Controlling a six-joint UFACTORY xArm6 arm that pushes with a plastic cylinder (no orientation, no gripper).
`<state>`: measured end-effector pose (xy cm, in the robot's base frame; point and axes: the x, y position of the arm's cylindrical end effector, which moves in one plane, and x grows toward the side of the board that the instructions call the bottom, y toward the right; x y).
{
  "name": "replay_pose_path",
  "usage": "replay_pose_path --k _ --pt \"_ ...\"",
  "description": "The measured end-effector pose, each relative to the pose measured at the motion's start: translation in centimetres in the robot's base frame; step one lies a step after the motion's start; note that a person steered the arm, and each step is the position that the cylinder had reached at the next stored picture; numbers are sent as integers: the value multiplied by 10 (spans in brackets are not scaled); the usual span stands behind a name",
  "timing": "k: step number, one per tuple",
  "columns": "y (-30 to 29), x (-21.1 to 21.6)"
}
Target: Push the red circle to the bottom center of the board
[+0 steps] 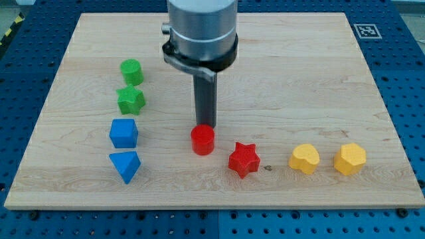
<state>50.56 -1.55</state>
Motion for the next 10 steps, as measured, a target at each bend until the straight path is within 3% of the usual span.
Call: replay_pose_path --k 8,9,10 --pt "-29 34" --pt "-29 32" --pt "-8 -16"
